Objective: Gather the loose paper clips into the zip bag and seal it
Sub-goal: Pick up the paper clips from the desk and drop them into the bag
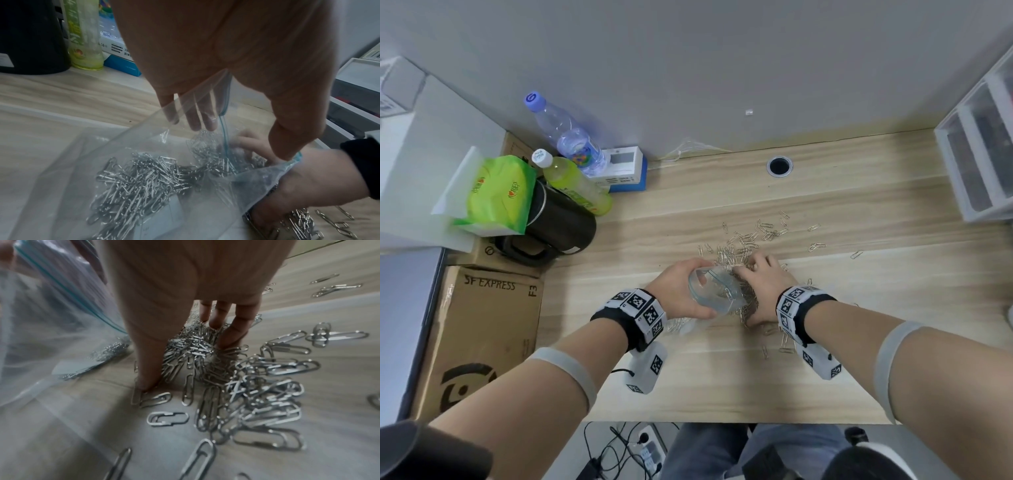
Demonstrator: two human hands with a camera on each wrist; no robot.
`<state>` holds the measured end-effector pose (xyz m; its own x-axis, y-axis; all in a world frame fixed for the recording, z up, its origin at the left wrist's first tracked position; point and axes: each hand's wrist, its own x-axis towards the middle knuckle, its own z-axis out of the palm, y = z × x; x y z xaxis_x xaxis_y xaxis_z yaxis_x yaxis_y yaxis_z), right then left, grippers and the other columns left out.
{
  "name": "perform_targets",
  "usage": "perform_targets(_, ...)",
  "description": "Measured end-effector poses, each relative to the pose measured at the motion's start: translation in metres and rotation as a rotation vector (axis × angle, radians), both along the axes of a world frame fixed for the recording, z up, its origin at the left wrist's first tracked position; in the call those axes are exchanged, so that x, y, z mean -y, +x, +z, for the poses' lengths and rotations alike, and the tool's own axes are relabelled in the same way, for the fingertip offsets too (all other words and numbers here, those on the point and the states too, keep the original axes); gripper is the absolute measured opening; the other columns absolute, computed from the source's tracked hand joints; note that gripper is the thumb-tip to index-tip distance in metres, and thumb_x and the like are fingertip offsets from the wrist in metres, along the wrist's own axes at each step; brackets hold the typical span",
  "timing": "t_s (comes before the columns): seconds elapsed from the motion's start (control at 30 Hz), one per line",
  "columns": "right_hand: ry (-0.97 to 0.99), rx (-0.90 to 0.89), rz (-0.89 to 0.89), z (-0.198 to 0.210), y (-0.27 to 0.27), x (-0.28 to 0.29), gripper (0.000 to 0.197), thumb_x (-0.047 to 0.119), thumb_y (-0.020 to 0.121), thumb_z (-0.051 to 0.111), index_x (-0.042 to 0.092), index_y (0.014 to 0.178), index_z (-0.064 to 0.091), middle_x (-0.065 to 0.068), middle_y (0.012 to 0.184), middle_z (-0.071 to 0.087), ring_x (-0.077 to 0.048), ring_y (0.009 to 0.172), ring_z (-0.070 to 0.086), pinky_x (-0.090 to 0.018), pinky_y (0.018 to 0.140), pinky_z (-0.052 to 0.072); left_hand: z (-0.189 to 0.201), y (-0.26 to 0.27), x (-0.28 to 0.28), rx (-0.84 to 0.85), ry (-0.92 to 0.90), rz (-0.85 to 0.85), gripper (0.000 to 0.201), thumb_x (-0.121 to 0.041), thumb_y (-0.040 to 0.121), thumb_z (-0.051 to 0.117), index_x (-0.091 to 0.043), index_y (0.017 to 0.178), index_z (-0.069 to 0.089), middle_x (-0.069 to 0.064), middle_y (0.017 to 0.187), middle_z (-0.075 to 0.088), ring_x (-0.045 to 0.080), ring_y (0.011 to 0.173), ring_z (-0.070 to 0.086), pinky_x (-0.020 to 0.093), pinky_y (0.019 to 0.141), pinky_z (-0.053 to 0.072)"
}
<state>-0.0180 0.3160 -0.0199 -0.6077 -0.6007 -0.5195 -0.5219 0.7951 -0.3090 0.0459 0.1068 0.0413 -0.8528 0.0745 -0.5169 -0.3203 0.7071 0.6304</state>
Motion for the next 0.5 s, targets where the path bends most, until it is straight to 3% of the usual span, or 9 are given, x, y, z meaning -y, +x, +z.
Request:
perform_targets(0.13,-0.034,0.043,-0.025,-0.002,-0.003,0.007,0.076,0.04,0.065,0.079,0.034,0.131,0.042,-0.006,0.131,0.03,-0.028,0.124,0.033,-0.041,0.091,0.049,-0.003,0.004,0.005,-0.006,-0.002,0.015,0.085,-0.027,0.058,0.093,-0.026,0.132,0.052,-0.014,0.1,0.056,0.01,0.101,0.059,0.015,0.088,0.041)
perform_targets(0.2,-0.058,0.054,-0.023,-0.004,-0.006,0.007,0.07,0.037,0.069,0.076,0.034,0.13,0.042,-0.005,0.128,0.031,-0.028,0.123,0.034,-0.043,0.092,0.049,-0.003,0.006,0.007,-0.012,-0.004,0.021,0.085,-0.028,0.057,0.093,-0.028,0.132,0.052,-0.014,0.1,0.057,0.009,0.101,0.059,0.017,0.089,0.042)
perform_targets(0.27,-0.079,0.068,-0.036,-0.006,-0.006,0.007,0.081,0.048,0.065,0.076,0.037,0.135,0.036,-0.005,0.129,0.031,-0.027,0.123,0.033,-0.044,0.092,0.049,-0.003,0.008,0.01,-0.019,0.002,0.032,0.084,-0.028,0.057,0.093,-0.028,0.131,0.052,-0.012,0.101,0.058,0.009,0.1,0.059,0.016,0.089,0.042)
perform_targets(0.4,-0.059,0.04,-0.004,-0.006,-0.003,0.013,0.121,0.067,0.044,0.08,0.046,0.144,0.016,-0.004,0.138,0.026,-0.027,0.126,0.03,-0.047,0.092,0.05,-0.001,0.015,0.015,-0.025,0.021,0.071,0.082,-0.025,0.059,0.093,-0.027,0.129,0.052,-0.009,0.102,0.059,0.008,0.099,0.059,0.004,0.083,0.038)
perform_targets(0.5,-0.002,0.008,0.058,-0.006,-0.001,0.025,0.117,0.065,0.049,0.081,0.044,0.145,0.018,-0.006,0.144,0.02,-0.031,0.13,0.027,-0.049,0.094,0.049,0.0,0.021,0.02,-0.025,0.014,0.083,0.084,-0.025,0.059,0.093,-0.023,0.132,0.052,-0.011,0.102,0.058,0.007,0.098,0.058,0.004,0.083,0.038)
